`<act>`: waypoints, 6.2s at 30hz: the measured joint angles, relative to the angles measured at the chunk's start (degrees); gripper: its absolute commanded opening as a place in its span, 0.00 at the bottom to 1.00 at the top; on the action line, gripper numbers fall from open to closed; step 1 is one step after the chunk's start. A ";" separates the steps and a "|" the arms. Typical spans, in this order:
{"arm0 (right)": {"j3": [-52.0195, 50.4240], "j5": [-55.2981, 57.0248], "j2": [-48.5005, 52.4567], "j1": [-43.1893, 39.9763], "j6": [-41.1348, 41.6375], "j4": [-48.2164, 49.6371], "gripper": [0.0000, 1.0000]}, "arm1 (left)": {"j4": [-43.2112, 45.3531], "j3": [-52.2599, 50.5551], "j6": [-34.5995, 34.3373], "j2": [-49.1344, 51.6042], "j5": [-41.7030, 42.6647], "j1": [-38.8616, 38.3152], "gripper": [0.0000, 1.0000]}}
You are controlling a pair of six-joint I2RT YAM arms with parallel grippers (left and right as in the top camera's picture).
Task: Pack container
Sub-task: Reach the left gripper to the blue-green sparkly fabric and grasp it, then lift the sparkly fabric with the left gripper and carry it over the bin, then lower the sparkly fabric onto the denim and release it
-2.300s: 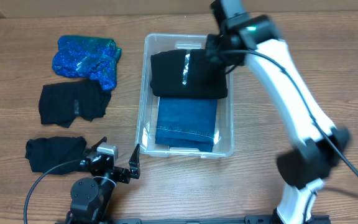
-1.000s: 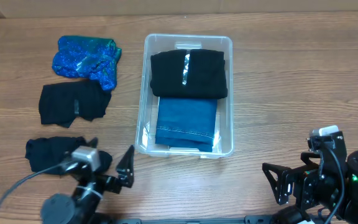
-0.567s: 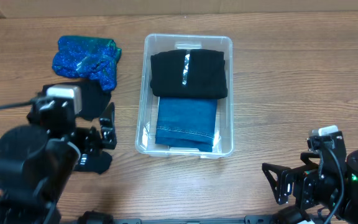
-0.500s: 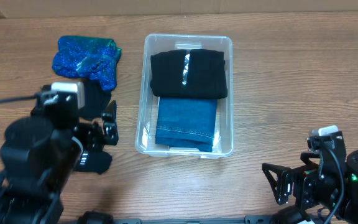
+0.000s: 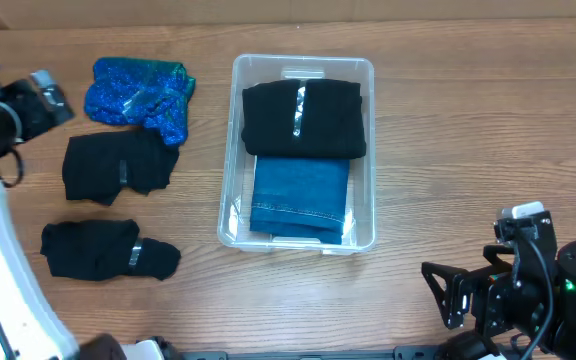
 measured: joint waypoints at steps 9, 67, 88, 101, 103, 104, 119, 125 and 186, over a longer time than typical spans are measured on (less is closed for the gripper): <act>0.00 0.00 0.00 0.00 0.02 0.02 1.00 | 11.61 0.33 5.07 15.17 12.98 5.86 1.00; 0.00 0.02 0.00 0.00 0.02 0.00 1.00 | 37.05 3.02 0.55 51.25 21.81 -0.09 1.00; 0.00 0.00 0.00 0.00 0.02 0.00 1.00 | 26.14 12.70 -2.14 56.72 33.11 -2.80 0.04; 0.00 0.00 0.00 0.00 0.02 0.00 1.00 | 0.42 60.59 -0.04 57.79 38.03 -2.73 0.04; 0.00 0.00 0.00 0.00 -0.02 0.00 1.00 | -3.48 66.29 -0.98 57.88 39.69 -2.89 0.04; 0.00 0.00 0.00 0.00 0.02 0.02 1.00 | -5.31 70.14 -1.20 57.88 40.57 -3.13 0.04; 0.00 0.00 0.00 0.02 0.04 0.02 1.00 | -26.67 74.58 2.40 45.27 44.78 -12.24 0.04; 0.00 0.00 0.00 0.02 0.02 0.00 1.00 | -29.94 74.55 5.62 37.05 45.29 -10.47 0.04; 0.00 0.02 0.00 0.02 0.00 0.02 1.00 | 33.81 -35.89 -49.59 -7.08 4.15 -59.12 0.04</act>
